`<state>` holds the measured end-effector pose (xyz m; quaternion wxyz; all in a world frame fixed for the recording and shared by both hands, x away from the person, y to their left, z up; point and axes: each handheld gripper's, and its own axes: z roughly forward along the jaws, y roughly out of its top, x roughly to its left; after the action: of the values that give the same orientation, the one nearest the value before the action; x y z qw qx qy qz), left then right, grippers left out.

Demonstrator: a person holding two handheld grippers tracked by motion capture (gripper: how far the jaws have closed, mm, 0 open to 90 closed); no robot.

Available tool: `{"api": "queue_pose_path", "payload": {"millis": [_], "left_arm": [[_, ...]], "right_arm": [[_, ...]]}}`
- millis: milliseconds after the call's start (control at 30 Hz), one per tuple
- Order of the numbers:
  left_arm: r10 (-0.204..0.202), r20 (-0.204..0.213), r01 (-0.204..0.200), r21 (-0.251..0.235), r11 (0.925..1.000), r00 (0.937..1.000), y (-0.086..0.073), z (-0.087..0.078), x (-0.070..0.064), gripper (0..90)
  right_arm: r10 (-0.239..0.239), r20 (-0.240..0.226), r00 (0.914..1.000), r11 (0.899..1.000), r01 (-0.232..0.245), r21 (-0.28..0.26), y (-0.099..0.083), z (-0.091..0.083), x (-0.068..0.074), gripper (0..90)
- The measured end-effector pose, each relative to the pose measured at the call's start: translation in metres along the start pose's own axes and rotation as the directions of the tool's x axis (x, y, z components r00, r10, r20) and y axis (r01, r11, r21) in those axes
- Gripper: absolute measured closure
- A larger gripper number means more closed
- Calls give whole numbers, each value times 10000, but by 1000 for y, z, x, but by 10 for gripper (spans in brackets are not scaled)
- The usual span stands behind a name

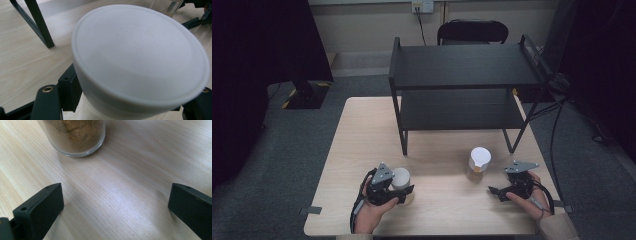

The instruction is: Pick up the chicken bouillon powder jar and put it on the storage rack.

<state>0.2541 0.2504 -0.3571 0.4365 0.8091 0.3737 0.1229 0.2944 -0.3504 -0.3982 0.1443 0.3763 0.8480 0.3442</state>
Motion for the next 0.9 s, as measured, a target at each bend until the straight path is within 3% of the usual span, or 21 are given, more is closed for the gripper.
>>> {"api": "queue_pose_path", "payload": {"millis": [300,633,900], "left_arm": [[74,-265,-72,70,9999,9996,5,1,-4,337],[25,49,-25,3,10000,10000,14,2,-1,345],[238,194,-239,35,9997,9995,32,1,-3,346]], "right_arm": [[0,1,10000,10000,0,-2,0,0,0,0],[-2,1,10000,10000,2,-2,0,0,0,0],[-3,1,10000,10000,3,-2,0,0,0,0]]}}
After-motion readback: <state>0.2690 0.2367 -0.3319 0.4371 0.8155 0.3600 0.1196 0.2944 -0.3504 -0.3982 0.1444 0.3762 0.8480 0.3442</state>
